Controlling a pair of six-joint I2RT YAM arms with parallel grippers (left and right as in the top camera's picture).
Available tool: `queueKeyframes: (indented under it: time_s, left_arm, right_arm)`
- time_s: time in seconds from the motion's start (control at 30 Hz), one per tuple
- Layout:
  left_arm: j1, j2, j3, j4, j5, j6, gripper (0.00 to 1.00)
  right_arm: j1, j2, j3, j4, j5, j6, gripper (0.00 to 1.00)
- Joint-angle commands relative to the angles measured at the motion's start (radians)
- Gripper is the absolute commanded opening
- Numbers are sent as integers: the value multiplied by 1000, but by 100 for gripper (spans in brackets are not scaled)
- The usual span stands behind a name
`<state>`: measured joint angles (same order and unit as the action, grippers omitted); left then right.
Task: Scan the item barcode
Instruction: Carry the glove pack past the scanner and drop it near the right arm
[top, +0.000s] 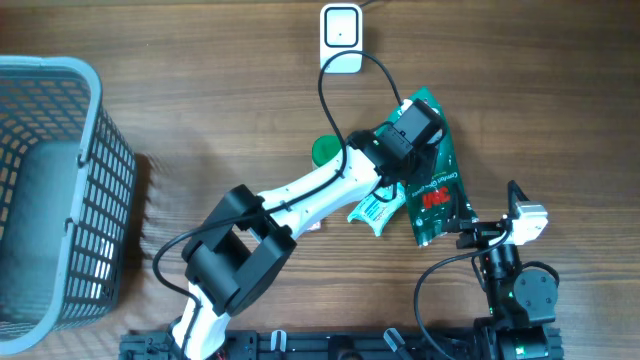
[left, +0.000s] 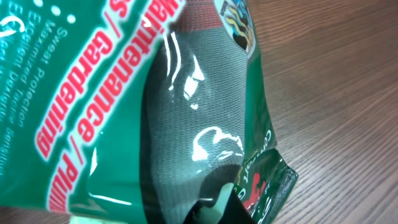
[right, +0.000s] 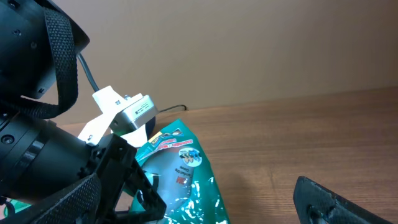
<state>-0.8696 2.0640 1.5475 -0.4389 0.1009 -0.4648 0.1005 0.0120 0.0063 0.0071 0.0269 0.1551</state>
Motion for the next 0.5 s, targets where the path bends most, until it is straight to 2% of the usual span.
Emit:
queueKeyframes:
  time_s: [0.0,0.03,0.17,0.23,0.3,0.37,0.47]
  left_arm:
    - [3,10,9,5,-24,16,25]
    - [3,10,9,5,-24,16,33]
    - [3,5,9,-24,-19,8,39]
    - [3,-16,9,-41,-3,5,37]
    - [4,-56,9,-52,-6,5,29]
    - [18,-135,9,-55,-18,6,28]
    - [80,-281,9,-146,-211,6,26]
  right_arm:
    - [0,-3,-1,2,-4,4,100]
    - [0,-3,-1,2,-4,3,100]
    - [0,-3,-1,2,-4,4,100]
    - [0,-3,-1,2,-4,3,100]
    - [0,-3,-1,2,-4,4,100]
    - [0,-3,-1,2,-4,4,100]
    - [0,-3,-1,2,-4,3,100]
